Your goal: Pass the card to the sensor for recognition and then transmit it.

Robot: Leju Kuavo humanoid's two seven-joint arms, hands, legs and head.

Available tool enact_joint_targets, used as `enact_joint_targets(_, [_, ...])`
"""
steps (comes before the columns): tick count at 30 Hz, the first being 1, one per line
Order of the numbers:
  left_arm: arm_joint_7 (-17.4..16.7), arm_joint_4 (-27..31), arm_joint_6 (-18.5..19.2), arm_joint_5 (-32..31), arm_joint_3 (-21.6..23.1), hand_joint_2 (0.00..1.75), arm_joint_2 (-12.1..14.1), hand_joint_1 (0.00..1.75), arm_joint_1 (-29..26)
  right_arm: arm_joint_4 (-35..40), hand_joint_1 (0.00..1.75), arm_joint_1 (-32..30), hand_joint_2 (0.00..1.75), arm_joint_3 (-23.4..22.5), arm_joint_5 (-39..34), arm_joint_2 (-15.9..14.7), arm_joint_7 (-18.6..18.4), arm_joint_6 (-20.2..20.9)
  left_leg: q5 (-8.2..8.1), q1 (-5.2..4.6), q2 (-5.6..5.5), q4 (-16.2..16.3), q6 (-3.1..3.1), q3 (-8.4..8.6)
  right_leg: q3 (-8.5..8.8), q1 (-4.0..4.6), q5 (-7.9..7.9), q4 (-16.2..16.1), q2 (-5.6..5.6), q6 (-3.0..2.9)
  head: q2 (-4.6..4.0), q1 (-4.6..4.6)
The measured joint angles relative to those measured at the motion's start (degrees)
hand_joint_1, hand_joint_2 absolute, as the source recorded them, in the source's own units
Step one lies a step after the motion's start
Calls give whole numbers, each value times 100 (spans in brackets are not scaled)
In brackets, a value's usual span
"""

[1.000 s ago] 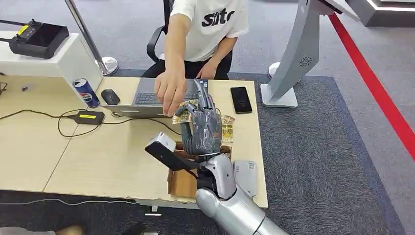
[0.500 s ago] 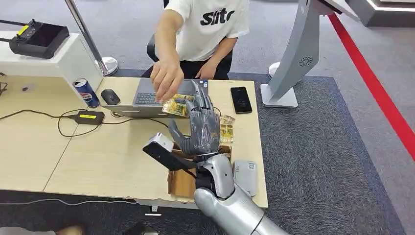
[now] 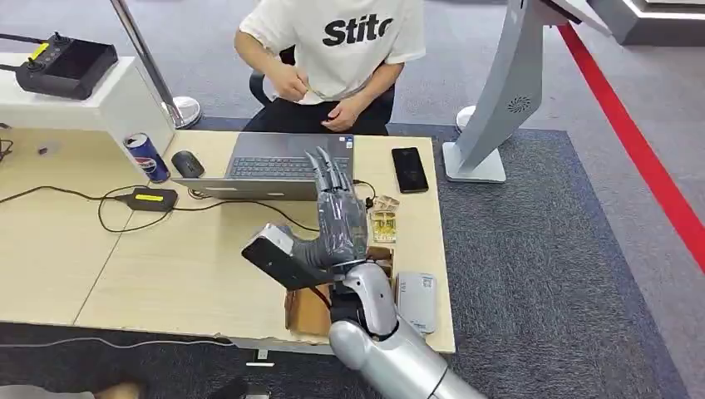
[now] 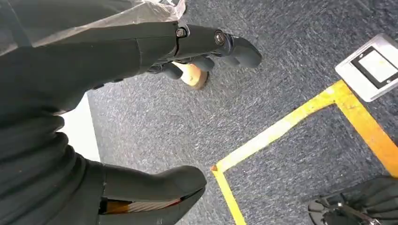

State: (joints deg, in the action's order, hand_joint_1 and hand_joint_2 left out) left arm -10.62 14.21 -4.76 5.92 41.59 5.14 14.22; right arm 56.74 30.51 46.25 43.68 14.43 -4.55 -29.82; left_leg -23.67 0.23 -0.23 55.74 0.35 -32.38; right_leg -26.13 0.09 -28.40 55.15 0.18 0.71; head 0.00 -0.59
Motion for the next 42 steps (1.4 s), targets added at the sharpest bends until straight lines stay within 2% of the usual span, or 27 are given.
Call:
enact_joint_targets(7, [59,0,-24,7,-22,175,26,0,-39,430,0,-217,175,0,-1158,-155,75,555,0,0,-1,0,0,0,0,0,0,0,0,0,0,-2])
enact_joint_targets(15, [96,0,-46,11,-72,175,66,0,-88,842,0,-357,175,0,-1485,-389,61,643,0,0,1,0,0,0,-1,-1,0,-1,0,0,0,-2])
enact_joint_targets(18, [136,-2,-77,33,-136,175,76,0,-122,1106,0,-511,175,-13,-2030,-553,64,731,0,0,0,0,0,-1,-1,-1,0,-1,0,0,0,-2])
enact_joint_targets(19, [138,-2,-81,48,-147,175,85,0,-138,1187,0,-557,0,-20,-2319,-597,64,788,0,0,0,0,0,0,-2,-1,0,-1,1,0,0,-2])
enact_joint_targets(21, [155,-2,-101,81,-177,175,107,0,-171,1419,0,-717,0,-83,-2891,-728,64,857,-1,0,1,0,0,-1,-2,-1,0,-2,1,0,0,-2])
enact_joint_targets(22, [177,-2,-120,92,-199,175,114,0,-195,1537,0,-803,175,-116,-3011,-800,72,855,-1,-2,0,0,1,-1,-2,-3,0,-2,0,0,0,-2])
enact_joint_targets(28, [227,-2,-169,131,-284,175,140,0,-256,2066,0,-1017,175,-195,-3242,-1056,96,739,-1,-1,0,0,1,0,-2,-2,0,-2,1,0,0,-2])
enact_joint_targets(34, [227,-2,-177,118,-319,175,138,0,-282,2330,0,-1094,175,-284,-3111,-1165,516,385,0,0,0,0,0,1,-1,-1,0,-2,0,0,0,-2])
enact_joint_targets(42, [227,-2,-184,120,-396,175,138,0,-312,2485,0,-1143,175,-315,-3059,-1254,470,392,0,-1,1,0,0,0,-1,-2,0,-2,1,0,0,0])
